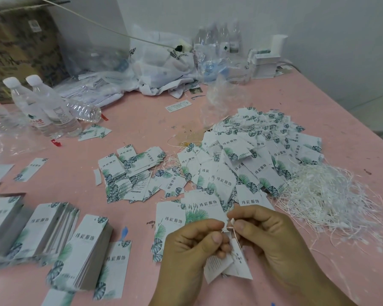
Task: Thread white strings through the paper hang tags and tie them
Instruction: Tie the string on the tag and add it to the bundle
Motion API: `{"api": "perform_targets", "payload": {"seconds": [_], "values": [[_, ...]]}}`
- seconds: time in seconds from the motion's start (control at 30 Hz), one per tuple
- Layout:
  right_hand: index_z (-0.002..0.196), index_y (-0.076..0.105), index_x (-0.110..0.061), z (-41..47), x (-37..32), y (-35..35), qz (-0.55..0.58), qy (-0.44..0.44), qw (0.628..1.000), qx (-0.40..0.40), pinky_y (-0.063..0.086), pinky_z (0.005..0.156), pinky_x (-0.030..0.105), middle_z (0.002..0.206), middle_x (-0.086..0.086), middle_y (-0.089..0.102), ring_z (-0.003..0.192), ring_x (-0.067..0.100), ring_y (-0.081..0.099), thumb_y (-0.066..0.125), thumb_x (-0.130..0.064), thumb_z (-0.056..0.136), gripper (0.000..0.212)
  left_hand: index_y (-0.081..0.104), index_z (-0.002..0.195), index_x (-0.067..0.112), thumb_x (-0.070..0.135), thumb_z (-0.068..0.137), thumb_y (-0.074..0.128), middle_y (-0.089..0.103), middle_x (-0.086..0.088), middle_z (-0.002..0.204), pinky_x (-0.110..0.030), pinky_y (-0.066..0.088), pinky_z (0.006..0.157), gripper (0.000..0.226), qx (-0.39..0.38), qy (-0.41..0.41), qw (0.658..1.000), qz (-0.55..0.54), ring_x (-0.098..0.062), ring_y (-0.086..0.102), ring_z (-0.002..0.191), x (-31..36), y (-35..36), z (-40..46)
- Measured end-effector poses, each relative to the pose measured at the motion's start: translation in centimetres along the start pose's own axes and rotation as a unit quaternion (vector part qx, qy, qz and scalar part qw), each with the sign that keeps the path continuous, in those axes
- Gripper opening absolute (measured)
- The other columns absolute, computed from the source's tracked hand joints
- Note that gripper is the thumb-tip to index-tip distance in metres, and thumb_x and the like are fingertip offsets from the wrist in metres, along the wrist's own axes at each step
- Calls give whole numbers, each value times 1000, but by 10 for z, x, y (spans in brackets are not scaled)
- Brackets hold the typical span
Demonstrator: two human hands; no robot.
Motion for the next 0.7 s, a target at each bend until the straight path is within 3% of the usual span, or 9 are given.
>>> {"api": "perform_targets", "payload": {"seconds": [0.17,0.27,0.3,0.4,0.47,0.6,0.7], "values": [[84,75,-11,0,-3,7,0,-15,1000,-16,54,56,25,69,15,69,60,21,66,79,-8,75,10,80,87,11,40,53,96,71,-18,68,-28,56,58,47,7,15,999,43,-22,66,60,0,-5,0],[82,74,-12,0,-2,9,5,-11,1000,-22,54,57,24,70,15,70,60,19,66,78,-12,74,8,79,85,9,39,57,95,67,-29,77,-59,56,72,44,33,21,997,67,-37,62,72,0,-10,0],[82,74,-12,0,-1,10,9,-9,1000,-25,54,57,25,70,16,69,60,19,66,79,-16,72,12,79,83,9,39,59,93,67,-27,77,-58,56,70,41,39,31,995,81,-35,61,71,3,-10,-1],[82,74,-12,1,2,10,6,-3,1000,-30,53,57,23,68,13,67,60,17,64,82,-24,67,22,79,75,18,37,64,86,64,-5,65,-25,47,51,23,47,88,984,149,-13,55,55,19,-7,-4],[82,74,-11,2,6,9,23,8,999,-30,52,59,23,67,11,66,61,16,62,88,-29,62,30,78,71,20,34,64,80,59,-1,58,-16,41,50,16,52,94,982,157,-6,49,51,25,-5,-5],[81,74,-10,2,10,11,70,23,997,-38,53,55,25,66,14,67,57,17,63,82,-18,64,20,73,66,17,33,63,78,55,2,54,-11,39,52,17,56,88,983,149,-1,46,51,26,-2,-7],[79,74,-9,0,11,13,77,28,996,-45,53,54,25,67,15,67,56,17,63,80,-17,65,18,73,68,18,35,63,79,59,-1,58,-20,44,57,19,58,77,984,148,-10,52,57,23,-3,-8]]}}
Point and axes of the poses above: each hand's wrist, its own z-axis towards the middle knuckle, its own y-axis out of the palm, x = y × z, the point moved 9 cm from there along z, towards the middle knuckle
